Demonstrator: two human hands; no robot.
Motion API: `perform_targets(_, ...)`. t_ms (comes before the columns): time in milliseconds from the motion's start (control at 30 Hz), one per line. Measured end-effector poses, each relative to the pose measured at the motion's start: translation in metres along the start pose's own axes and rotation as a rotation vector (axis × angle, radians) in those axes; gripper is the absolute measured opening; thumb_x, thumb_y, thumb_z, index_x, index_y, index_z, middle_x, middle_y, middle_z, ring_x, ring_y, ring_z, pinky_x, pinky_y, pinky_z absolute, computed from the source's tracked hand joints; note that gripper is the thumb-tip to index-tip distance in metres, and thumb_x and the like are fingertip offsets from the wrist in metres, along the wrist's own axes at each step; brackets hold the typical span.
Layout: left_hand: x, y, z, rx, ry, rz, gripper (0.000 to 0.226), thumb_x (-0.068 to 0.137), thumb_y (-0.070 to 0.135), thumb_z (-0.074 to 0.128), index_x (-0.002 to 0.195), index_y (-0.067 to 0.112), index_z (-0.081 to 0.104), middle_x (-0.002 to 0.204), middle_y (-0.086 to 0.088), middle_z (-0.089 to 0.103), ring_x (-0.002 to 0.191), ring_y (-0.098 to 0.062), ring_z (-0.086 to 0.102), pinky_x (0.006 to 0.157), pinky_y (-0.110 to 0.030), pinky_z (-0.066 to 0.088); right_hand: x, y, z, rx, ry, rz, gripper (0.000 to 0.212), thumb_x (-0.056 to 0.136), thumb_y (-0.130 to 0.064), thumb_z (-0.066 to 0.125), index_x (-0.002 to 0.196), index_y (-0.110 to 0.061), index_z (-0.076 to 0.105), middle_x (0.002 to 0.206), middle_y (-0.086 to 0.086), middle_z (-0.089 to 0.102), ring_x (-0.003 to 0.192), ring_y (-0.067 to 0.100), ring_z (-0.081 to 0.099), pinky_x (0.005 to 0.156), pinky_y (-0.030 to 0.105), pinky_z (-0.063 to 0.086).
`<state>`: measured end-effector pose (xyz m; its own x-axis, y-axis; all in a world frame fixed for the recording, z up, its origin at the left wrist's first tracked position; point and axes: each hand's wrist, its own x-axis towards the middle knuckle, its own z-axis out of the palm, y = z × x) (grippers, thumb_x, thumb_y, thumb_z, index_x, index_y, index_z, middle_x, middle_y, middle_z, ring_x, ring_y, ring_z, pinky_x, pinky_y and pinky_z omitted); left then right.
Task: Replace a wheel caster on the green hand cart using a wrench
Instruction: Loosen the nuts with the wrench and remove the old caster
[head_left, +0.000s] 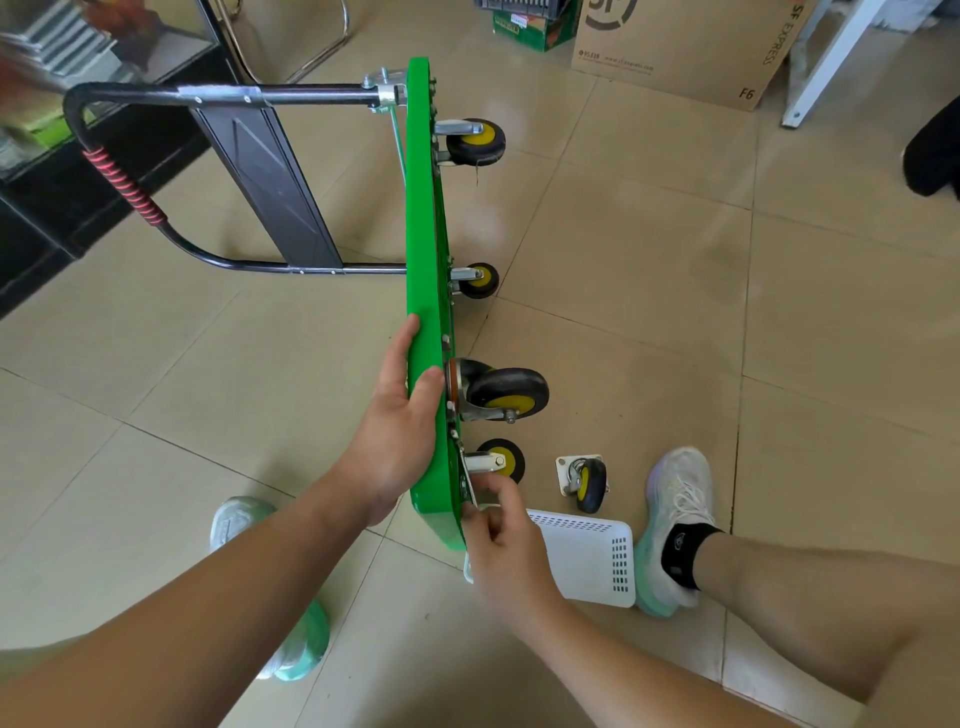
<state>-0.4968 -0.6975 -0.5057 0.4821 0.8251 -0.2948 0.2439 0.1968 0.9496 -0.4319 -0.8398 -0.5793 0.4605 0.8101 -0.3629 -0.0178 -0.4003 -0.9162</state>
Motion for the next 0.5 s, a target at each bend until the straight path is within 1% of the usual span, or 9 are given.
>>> perform_targets(133, 0.002, -0.002, -0.002, -0.009, -0.002, 0.003, 0.051, 0.110, 0.036, 0.038, 0.149, 0.064, 0.022, 0.147, 0.012, 0.051, 0.124, -0.023, 0.061, 0.104, -0.054, 0.051, 0.007, 0.017, 0.003, -0.085, 0.023, -0.096, 0.031, 0.102, -0.018, 0.051, 0.113, -0.047, 0.050, 0.056, -0.012, 0.047, 0.054, 0.007, 0.044, 0.053, 0.020, 0.033)
perform_targets(233, 0.002, -0.002, -0.003, -0.010, -0.010, 0.005, 0.051, 0.110, 0.036, 0.038, 0.150, 0.063, 0.022, 0.149, 0.013, 0.049, 0.127, -0.022, 0.059, 0.107, -0.053, 0.050, 0.010, 0.024, 0.003, -0.130, 0.004, -0.125, 0.032, 0.103, -0.020, 0.050, 0.116, -0.048, 0.047, 0.060, -0.012, 0.053, 0.057, 0.007, 0.048, 0.054, 0.021, 0.036)
perform_targets(267, 0.001, -0.001, -0.003, -0.011, -0.011, 0.005, 0.051, 0.111, 0.035, 0.038, 0.150, 0.063, 0.021, 0.148, 0.013, 0.049, 0.127, -0.022, 0.059, 0.107, -0.053, 0.049, 0.013, 0.026, 0.001, -0.160, -0.014, -0.131, 0.031, 0.103, -0.022, 0.049, 0.117, -0.049, 0.047, 0.065, -0.012, 0.059, 0.060, 0.008, 0.054, 0.057, 0.021, 0.039)
perform_targets(333, 0.000, -0.001, -0.002, -0.018, -0.011, 0.001, 0.051, 0.111, 0.035, 0.038, 0.150, 0.063, 0.021, 0.148, 0.014, 0.049, 0.129, -0.022, 0.058, 0.109, -0.052, 0.048, 0.022, 0.029, -0.006, -0.216, -0.037, -0.130, 0.028, 0.103, -0.024, 0.049, 0.125, -0.043, 0.048, 0.084, -0.012, 0.069, 0.078, 0.005, 0.065, 0.068, 0.020, 0.049)
perform_targets(400, 0.000, -0.001, -0.003, -0.020, -0.008, 0.004, 0.051, 0.110, 0.035, 0.039, 0.150, 0.063, 0.022, 0.148, 0.015, 0.049, 0.130, -0.022, 0.058, 0.110, -0.052, 0.047, 0.028, 0.029, -0.012, -0.259, -0.030, -0.154, 0.029, 0.103, -0.025, 0.050, 0.131, -0.033, 0.050, 0.099, -0.012, 0.072, 0.092, 0.002, 0.066, 0.078, 0.019, 0.052)
perform_targets(433, 0.000, -0.001, -0.003, -0.019, -0.006, 0.005, 0.051, 0.110, 0.035, 0.039, 0.150, 0.062, 0.022, 0.148, 0.015, 0.050, 0.129, -0.021, 0.058, 0.110, -0.052, 0.047, 0.027, 0.028, -0.012, -0.256, -0.027, -0.156, 0.030, 0.103, -0.024, 0.051, 0.132, -0.031, 0.051, 0.101, -0.012, 0.072, 0.094, 0.001, 0.065, 0.080, 0.017, 0.051)
perform_targets(467, 0.001, -0.001, -0.003, -0.016, -0.006, 0.006, 0.052, 0.109, 0.036, 0.039, 0.150, 0.062, 0.022, 0.147, 0.016, 0.050, 0.128, -0.021, 0.059, 0.109, -0.052, 0.048, 0.023, 0.027, -0.012, -0.233, -0.024, -0.144, 0.030, 0.103, -0.023, 0.051, 0.132, -0.031, 0.052, 0.099, -0.014, 0.072, 0.093, 0.000, 0.065, 0.078, 0.014, 0.049)
perform_targets(500, 0.001, 0.000, -0.003, -0.014, -0.008, 0.009, 0.052, 0.108, 0.038, 0.040, 0.150, 0.063, 0.023, 0.146, 0.017, 0.051, 0.127, -0.021, 0.060, 0.108, -0.053, 0.049, 0.017, 0.027, -0.011, -0.208, -0.017, -0.129, 0.028, 0.103, -0.022, 0.051, 0.129, -0.033, 0.053, 0.091, -0.016, 0.071, 0.087, 0.000, 0.065, 0.073, 0.012, 0.048)
